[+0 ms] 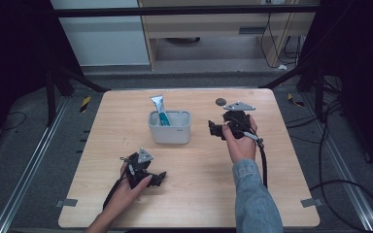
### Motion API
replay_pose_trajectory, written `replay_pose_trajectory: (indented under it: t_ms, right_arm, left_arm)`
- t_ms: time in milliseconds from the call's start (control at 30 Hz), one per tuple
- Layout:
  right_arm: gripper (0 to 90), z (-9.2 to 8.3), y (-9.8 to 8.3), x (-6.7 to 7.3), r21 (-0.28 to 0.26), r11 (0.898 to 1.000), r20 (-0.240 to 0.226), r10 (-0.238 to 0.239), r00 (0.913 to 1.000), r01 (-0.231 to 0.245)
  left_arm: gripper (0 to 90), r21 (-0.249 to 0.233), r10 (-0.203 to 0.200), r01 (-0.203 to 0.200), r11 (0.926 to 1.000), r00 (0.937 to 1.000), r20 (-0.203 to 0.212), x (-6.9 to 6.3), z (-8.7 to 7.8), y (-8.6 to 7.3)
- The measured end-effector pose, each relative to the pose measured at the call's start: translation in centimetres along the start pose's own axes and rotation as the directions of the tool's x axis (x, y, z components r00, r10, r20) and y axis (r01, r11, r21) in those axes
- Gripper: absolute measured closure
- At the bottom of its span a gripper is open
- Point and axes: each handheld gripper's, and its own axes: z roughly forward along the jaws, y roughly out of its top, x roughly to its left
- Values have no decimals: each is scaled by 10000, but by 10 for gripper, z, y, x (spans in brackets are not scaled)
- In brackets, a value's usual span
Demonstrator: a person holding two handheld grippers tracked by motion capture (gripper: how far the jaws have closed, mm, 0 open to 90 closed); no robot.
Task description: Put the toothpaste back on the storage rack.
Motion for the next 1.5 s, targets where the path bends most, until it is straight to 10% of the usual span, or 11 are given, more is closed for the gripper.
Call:
replay_pose_trajectory:
  t_ms: [1500]
  right_arm:
    - [83, 2, -106, -49, 1350, 9900, 921, 280, 9954, -403]
  left_arm:
    - [0, 18, -25, 25, 10000, 10000, -3, 0, 0, 0]
